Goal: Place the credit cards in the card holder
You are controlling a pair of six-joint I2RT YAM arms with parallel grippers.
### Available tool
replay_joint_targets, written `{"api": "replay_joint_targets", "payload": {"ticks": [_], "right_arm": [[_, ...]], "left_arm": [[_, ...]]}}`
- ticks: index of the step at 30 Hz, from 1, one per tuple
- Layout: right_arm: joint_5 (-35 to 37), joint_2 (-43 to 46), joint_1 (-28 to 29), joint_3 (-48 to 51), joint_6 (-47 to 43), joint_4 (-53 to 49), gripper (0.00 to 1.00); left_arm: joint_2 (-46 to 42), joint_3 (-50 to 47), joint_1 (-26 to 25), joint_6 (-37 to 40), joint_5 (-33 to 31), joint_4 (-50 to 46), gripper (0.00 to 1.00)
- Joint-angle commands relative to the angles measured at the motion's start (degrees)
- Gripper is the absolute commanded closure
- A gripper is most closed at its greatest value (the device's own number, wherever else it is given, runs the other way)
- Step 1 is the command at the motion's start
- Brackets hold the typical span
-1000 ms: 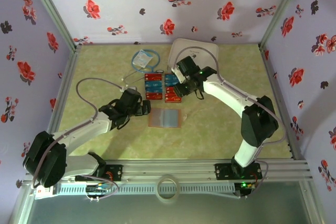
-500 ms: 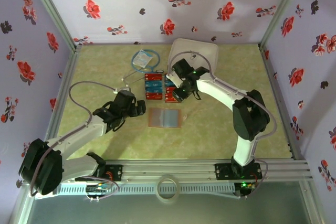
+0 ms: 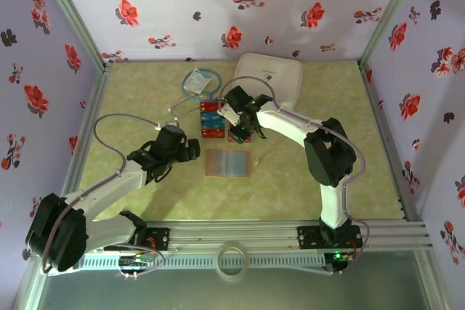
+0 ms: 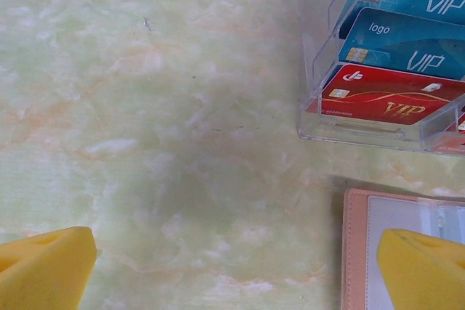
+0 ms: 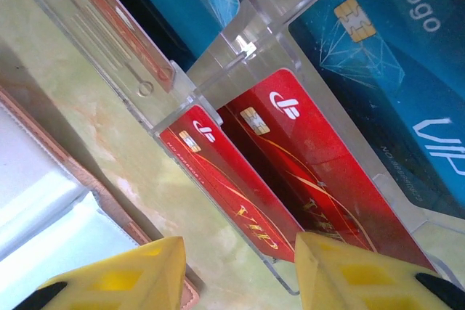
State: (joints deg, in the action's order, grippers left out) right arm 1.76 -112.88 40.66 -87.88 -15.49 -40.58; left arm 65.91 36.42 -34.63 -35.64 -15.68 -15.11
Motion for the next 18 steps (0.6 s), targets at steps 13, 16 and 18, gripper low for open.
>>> {"api": "replay_joint_targets", "payload": {"ticks": [13,16,18], "right_arm": [[1.9,-3.2,0.9,-2.9,-3.0,-1.9,0.62],[2.8,-3.3,1.2,-3.3,-3.3,-2.3,0.62],[3.3,-2.9,1.3,-3.7,-3.5,-2.3,0.62]], "left_arm": [[-1.2,-1.7,0.8,-1.5,1.0,0.7,0.00],[-1.2,-1.8,0.8,-1.4,1.1,0.9,0.00],[-1.2,-1.7,0.8,-1.5,1.2,0.9,0.00]]}}
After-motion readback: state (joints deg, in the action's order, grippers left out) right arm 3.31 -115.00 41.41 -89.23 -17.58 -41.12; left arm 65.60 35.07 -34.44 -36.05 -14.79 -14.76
